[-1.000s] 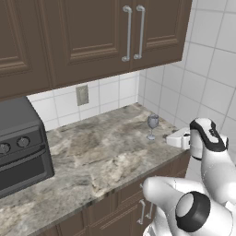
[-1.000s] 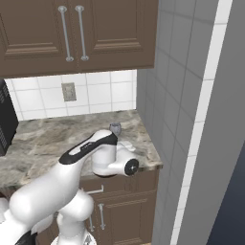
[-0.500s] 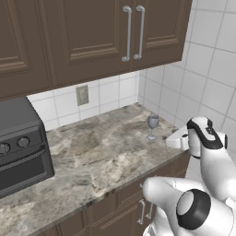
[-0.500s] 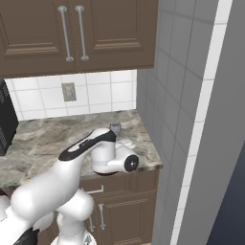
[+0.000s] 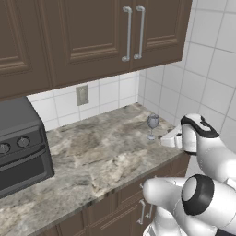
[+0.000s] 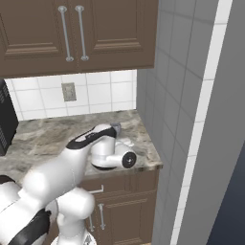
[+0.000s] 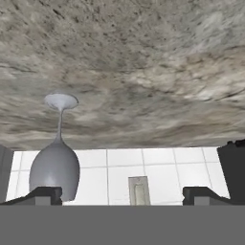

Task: Retrieve the wine glasses from the counter and place one next to each plate.

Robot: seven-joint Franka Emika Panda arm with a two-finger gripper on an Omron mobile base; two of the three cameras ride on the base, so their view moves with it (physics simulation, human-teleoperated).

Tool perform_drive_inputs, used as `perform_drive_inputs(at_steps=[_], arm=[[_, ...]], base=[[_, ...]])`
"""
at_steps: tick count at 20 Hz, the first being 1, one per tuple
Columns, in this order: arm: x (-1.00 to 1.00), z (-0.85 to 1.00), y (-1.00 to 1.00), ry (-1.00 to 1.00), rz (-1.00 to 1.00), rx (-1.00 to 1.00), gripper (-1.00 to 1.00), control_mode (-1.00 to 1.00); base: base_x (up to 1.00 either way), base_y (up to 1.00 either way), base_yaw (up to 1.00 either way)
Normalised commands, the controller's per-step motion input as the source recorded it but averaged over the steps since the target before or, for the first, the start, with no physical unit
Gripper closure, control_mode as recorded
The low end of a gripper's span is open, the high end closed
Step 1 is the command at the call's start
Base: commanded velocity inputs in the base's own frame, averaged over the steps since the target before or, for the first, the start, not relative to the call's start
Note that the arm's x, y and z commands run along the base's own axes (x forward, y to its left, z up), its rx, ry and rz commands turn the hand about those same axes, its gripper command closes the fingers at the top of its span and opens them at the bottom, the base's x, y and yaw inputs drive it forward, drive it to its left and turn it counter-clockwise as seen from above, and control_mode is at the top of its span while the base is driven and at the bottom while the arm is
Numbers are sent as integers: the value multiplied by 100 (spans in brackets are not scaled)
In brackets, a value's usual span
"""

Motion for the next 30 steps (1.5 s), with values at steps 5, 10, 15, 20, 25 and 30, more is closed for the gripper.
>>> perform_drive_inputs(at_steps=[5,10,15,20,25,30], arm=[[23,-18,0,0,0,0,-100,-100],[18,-17,0,0,0,0,-100,-100],[21,-7,0,0,0,0,-100,-100],[25,-1,-1,0,0,7,-100,-100],[27,-11,0,0,0,7,-100,-100],[25,-17,0,0,0,5,-100,-100]], base=[[0,0,0],[0,0,0],[0,0,0],[0,0,0],[0,0,0],[0,0,0]])
